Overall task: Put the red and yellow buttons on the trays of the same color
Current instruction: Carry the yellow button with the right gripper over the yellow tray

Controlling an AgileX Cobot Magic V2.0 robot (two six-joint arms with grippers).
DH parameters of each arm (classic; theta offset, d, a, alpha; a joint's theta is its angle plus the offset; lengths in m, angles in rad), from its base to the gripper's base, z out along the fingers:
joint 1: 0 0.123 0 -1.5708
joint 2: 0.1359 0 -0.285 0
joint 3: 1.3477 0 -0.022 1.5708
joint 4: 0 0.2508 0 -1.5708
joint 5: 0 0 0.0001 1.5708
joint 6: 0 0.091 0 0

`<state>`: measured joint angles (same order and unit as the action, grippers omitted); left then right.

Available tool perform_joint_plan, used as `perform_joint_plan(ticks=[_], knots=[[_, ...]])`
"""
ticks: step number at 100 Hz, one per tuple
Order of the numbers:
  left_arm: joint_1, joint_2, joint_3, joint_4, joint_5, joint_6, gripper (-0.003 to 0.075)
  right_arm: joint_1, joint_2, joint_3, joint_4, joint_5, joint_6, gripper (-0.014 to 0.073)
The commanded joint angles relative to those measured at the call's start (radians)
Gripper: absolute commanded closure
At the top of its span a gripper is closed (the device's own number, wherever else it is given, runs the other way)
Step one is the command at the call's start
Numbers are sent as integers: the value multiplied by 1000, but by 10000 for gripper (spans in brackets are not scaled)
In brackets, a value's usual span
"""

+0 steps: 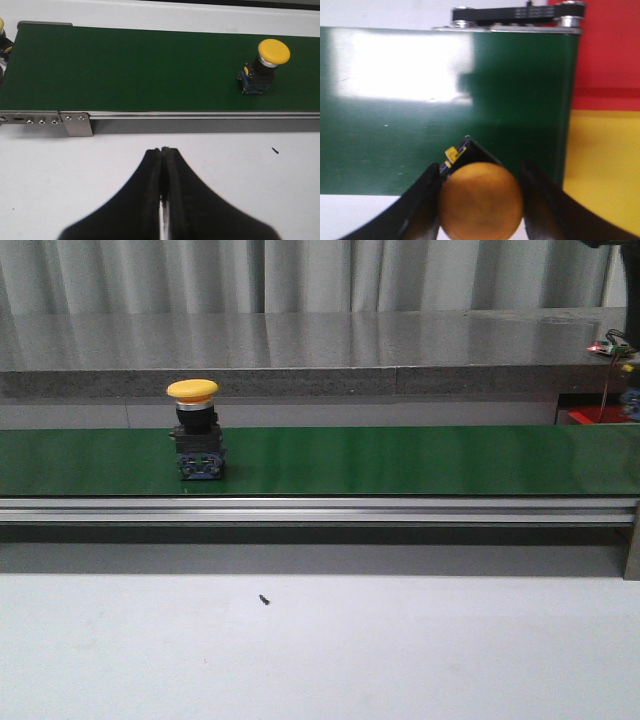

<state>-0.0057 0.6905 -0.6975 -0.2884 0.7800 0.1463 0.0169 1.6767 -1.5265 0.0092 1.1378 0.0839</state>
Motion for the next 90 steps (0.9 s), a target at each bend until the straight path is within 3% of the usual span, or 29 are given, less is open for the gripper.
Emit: perform_joint_plan(ticks=[1,37,64,90], knots=[[-5,-3,-26,-22,-69,-1,740,-61,-52,-29,-4,-1,-16,443],[-5,-3,-26,-22,-71,-1,740,-262,-53,15,-4,-25,-26,443],[-5,-3,-26,-22,-71,-1,740,-306,-43,172,-4,-214,-25,443],[-5,-3,-26,-22,-75,-1,740,-332,34,193,-9,-248,-20,443]])
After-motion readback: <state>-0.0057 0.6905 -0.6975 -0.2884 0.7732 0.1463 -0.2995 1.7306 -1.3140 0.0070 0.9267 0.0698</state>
